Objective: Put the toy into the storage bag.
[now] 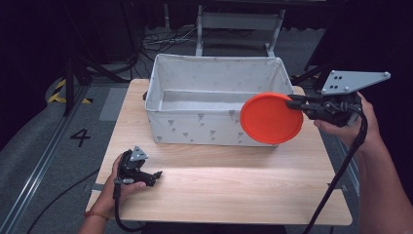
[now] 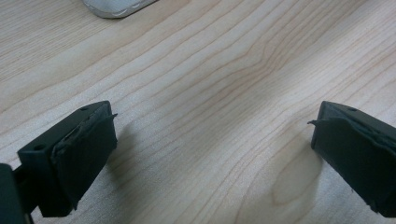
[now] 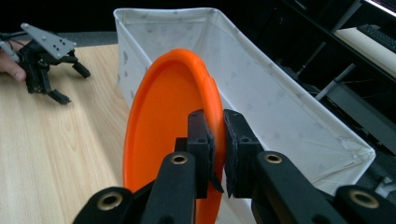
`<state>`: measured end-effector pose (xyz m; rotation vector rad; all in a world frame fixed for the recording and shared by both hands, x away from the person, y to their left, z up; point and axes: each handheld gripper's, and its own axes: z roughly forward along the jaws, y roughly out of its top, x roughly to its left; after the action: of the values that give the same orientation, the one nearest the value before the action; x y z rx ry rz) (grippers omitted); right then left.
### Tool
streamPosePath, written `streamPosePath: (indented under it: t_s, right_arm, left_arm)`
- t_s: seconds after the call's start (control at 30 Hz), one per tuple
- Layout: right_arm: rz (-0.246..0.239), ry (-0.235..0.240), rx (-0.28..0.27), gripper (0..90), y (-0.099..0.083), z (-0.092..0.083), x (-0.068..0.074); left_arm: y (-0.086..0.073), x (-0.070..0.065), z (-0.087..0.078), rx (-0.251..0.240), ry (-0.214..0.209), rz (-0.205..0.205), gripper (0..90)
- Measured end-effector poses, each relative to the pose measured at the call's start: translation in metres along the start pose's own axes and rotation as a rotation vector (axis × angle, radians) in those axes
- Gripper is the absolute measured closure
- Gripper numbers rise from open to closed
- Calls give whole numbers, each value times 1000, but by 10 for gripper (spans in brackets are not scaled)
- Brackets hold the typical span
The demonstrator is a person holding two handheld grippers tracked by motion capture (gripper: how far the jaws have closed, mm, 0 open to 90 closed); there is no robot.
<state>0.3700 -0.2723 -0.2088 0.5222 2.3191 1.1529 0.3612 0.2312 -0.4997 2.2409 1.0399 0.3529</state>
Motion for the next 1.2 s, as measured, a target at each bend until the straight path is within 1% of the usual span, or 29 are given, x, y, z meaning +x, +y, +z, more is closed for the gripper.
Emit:
streamPosePath:
  t_s: [0.07, 0.13, 0.27, 0.3, 0.37, 0.4, 0.47, 0.6, 0.67, 0.7, 0.77, 0.97, 1.0, 1.1, 1.2]
  right_arm:
    - [0, -21, 1, 824, 5, -1, -6]
    - [0, -27, 1, 824, 8, -1, -9]
    - [-1, -50, 6, 824, 18, 1, -19]
    - [-1, -50, 6, 824, 18, 1, -19]
    - [1, -51, 3, 824, 22, 3, -23]
    - [7, -56, 1, 824, 25, 4, -27]
    - [7, -58, 0, 824, 26, 4, -29]
    - [20, -72, 6, 824, 32, 12, -41]
    - [21, -73, 9, 824, 34, 14, -43]
    - [21, -77, 14, 824, 35, 18, -46]
    - [27, -70, 15, 824, 36, 25, -52]
    - [38, -89, 44, 824, 38, 48, -67]
    - [38, -89, 44, 824, 38, 48, -67]
    - [59, -87, 44, 824, 37, 58, -74]
    - [69, -98, 68, 824, 36, 70, -81]
  left_arm:
    - [0, 0, 0, 0, 0, 0, 5]
    - [0, 0, 0, 0, -1, 0, 5]
    - [0, 0, 0, 0, 0, -1, 5]
    - [0, 0, 0, -1, -1, -4, 5]
    - [0, 0, 0, 0, 0, -1, 5]
    - [0, 0, 0, 0, 1, -1, 5]
    - [0, 0, 0, 0, -1, -1, 5]
    - [0, 0, 0, 0, -1, 0, 5]
    - [0, 0, 0, 0, -2, -2, 5]
    - [0, 0, 0, 1, -3, -1, 5]
    - [0, 0, 0, 1, -3, -1, 5]
    - [0, 0, 0, 1, -3, 0, 5]
    - [0, 0, 0, 1, -3, -1, 5]
    - [0, 0, 0, 0, -3, -1, 4]
    - [0, 0, 0, -1, -4, -2, 5]
